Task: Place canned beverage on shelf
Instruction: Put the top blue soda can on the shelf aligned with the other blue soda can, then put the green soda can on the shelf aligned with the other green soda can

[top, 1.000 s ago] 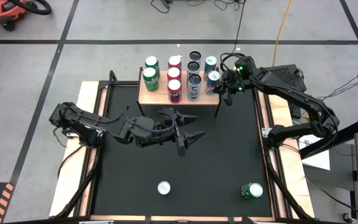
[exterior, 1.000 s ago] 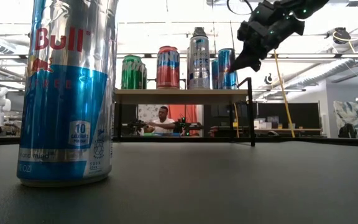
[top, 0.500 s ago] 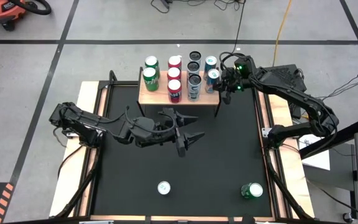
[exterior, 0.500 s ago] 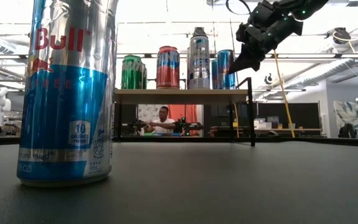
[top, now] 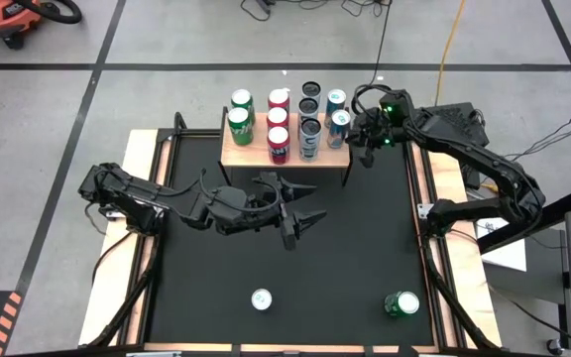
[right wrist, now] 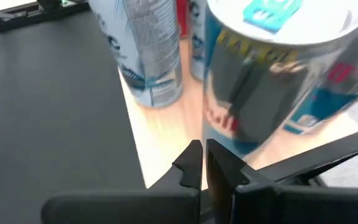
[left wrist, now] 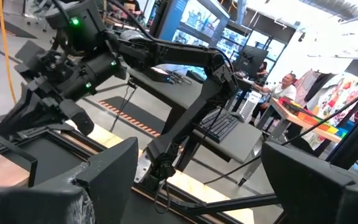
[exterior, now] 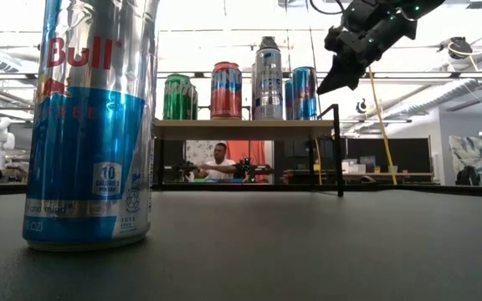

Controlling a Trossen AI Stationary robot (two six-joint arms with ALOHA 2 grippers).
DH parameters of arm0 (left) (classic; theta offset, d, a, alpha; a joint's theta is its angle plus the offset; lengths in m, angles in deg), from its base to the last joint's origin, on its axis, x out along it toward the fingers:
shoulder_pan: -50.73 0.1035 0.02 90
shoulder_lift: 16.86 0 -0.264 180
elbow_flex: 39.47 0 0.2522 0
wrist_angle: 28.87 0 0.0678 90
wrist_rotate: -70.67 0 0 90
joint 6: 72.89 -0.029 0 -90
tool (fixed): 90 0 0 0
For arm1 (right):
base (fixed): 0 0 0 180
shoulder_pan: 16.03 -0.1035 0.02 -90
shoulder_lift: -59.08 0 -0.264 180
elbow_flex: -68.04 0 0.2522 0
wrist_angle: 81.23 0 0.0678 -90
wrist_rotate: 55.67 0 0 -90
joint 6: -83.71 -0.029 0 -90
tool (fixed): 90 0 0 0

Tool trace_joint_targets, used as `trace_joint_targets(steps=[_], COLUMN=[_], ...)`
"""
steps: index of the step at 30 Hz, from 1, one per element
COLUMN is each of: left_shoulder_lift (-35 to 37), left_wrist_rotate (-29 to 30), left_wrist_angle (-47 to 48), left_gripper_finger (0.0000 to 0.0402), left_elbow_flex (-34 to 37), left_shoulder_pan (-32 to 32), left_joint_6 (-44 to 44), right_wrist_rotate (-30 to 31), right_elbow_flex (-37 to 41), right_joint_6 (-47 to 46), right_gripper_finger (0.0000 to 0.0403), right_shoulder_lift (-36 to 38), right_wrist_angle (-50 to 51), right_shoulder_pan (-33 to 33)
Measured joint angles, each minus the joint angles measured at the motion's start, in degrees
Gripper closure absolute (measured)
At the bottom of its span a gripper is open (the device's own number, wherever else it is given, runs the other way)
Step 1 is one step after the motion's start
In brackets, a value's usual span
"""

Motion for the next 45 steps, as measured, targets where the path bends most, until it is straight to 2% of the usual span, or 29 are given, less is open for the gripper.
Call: trace_joint_targets(steps=[6,18,31,42,45], left_shoulder_lift=[0.0,0.0,0.0,0.0,0.0], left_wrist_rotate=[-0.02,-0.02,-0.03,-0.5,-0.5], left_wrist_angle=[0.0,-0.02,-0.04,-0.04,-0.04], left_gripper_finger=[0.0059,0.0059,0.0059,0.0059,0.0059], left_elbow_flex=[0.0,0.0,0.0,0.0,0.0], left_shoulder_pan=[0.0,-0.07,-0.07,-0.07,-0.07], left_joint_6=[0.16,0.27,0.26,0.29,0.29], right_wrist_rotate=[3.11,4.82,4.66,4.14,1.75], right_elbow_flex=[0.0,0.0,0.0,0.0,0.0], right_joint_6=[0.86,1.35,0.98,-0.77,-2.08], right_gripper_finger=[0.0403,0.0403,0.0403,0.0403,0.0403], right_shoulder_lift=[-0.16,-2.12,-2.6,-2.0,-0.43], right_wrist_angle=[-1.18,-1.83,-4.34,-1.05,-0.49], right_shoulder_pan=[0.08,0.08,0.1,0.05,0.05])
